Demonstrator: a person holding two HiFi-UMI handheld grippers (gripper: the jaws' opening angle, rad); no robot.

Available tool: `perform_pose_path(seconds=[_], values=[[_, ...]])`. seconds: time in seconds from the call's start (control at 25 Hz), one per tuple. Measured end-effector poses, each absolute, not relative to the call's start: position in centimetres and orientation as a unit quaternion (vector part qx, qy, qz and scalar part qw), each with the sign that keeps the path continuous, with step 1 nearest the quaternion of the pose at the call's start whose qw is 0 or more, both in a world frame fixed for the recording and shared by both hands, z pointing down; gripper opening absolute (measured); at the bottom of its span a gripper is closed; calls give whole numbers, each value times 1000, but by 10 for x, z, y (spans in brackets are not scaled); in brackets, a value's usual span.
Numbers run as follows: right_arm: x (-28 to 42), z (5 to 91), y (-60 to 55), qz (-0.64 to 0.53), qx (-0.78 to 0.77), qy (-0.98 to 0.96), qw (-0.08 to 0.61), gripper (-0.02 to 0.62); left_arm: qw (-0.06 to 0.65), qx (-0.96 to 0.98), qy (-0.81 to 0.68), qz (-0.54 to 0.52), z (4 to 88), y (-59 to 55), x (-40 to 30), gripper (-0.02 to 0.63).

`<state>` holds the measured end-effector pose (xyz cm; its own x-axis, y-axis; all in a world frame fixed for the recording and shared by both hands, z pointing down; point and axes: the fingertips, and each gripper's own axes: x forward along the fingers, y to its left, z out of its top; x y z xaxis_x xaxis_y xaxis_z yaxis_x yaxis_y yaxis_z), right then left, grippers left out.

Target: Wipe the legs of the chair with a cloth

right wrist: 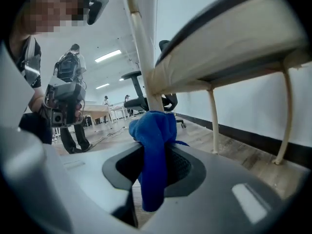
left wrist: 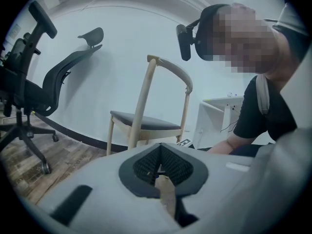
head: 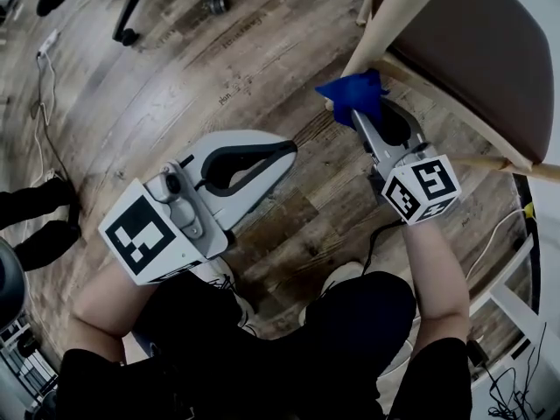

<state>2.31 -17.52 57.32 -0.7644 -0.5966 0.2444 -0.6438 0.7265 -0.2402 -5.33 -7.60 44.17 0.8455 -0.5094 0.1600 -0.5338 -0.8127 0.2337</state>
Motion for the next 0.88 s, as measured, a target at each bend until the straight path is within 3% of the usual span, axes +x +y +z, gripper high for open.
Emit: perform_pose_path(seconds=[0.32,0.72,0.88], values=[[18,671,-189,197,339,-911,126,114,143,944,-291,61,451,-79,-68,5],[17,817,-185,237,341,-859,300,115,138,938,-310,73,452,-74,-87,6],[19,837,-183,248,345,-849,312,115,138,937,-309,89,458,-68,-90,6]])
